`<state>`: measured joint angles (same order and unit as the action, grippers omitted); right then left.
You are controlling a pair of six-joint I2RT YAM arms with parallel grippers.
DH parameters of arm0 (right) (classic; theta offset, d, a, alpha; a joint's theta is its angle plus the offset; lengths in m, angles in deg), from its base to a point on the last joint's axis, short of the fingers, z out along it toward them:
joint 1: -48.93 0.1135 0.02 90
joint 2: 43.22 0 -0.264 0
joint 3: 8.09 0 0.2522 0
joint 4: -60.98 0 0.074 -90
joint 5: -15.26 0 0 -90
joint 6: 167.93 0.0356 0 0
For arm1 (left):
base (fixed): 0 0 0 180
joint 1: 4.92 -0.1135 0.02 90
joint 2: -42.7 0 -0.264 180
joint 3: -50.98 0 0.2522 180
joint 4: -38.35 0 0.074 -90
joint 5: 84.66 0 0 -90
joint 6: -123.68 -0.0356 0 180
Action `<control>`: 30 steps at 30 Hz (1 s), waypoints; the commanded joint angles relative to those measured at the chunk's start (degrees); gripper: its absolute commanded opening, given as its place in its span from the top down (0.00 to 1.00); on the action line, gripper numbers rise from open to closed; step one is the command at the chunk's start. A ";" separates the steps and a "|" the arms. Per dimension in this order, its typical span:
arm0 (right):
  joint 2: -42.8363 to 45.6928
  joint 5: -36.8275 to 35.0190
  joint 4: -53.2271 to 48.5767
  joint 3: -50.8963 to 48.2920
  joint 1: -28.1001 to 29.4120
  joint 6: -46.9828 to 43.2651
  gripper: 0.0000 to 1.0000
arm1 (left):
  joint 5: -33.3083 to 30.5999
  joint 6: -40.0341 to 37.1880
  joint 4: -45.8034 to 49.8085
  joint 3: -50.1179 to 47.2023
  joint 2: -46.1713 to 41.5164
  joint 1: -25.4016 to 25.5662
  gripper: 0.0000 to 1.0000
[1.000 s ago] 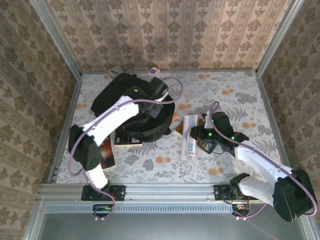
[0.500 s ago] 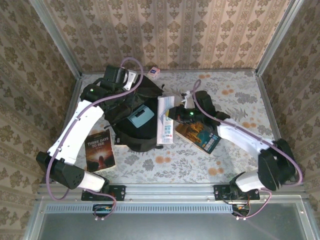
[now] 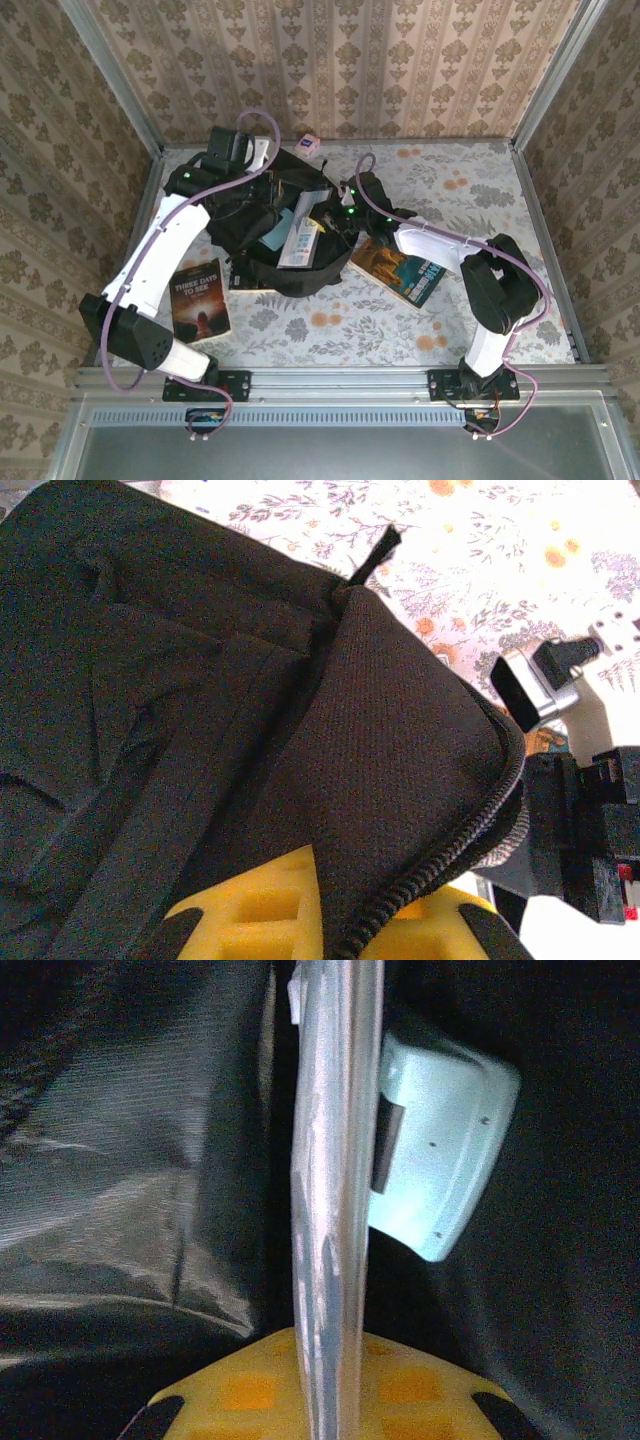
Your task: Pack books, pencil case, and school supplies into a backpack
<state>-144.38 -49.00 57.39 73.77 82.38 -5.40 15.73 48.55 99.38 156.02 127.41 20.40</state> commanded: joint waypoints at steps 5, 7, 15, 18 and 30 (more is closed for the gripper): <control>-7.14 -10.15 1.96 8.85 0.62 5.04 0.98 | 6.22 2.86 -4.88 4.74 1.34 -0.61 1.00; -8.59 -14.96 0.65 11.16 1.29 4.83 0.98 | 5.96 2.87 -4.82 5.50 1.65 -0.57 1.00; -16.92 -29.19 1.95 20.46 4.55 8.00 0.86 | 7.10 5.16 -5.74 7.89 4.48 -0.05 1.00; -22.55 -28.69 1.48 27.37 5.39 8.83 0.68 | 6.30 4.65 -5.07 9.81 5.79 -0.03 1.00; -25.12 -19.90 8.48 31.57 5.31 3.38 0.19 | 4.74 4.76 -3.95 12.94 7.35 -4.71 1.00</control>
<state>-171.33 -72.85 62.20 104.67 87.75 0.62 18.86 52.20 98.96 166.97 135.82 16.97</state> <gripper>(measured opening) 0.809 0.073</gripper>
